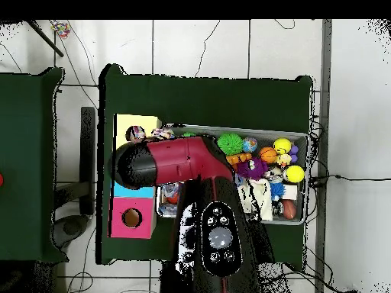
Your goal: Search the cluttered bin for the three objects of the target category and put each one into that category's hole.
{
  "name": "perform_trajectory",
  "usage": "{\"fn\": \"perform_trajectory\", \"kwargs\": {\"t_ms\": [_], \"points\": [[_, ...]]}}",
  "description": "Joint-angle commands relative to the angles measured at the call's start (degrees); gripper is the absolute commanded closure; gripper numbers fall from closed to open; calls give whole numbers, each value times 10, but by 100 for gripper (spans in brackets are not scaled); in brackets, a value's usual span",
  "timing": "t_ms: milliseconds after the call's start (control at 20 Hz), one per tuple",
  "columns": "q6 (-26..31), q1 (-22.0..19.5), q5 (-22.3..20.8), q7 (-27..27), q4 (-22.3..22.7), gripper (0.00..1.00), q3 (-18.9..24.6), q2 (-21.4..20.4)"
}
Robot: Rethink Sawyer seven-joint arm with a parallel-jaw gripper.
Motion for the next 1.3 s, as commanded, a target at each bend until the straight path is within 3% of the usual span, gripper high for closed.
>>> {"fn": "perform_trajectory", "kwargs": {"t_ms": [50,300,1000,1300], "points": [[22,20,8,87,60,100,-7,2],[29,52,10,117,46,100,-29,11],[89,75,18,104,-50,100,-58,58],[87,77,18,94,-75,100,-63,74]]}}
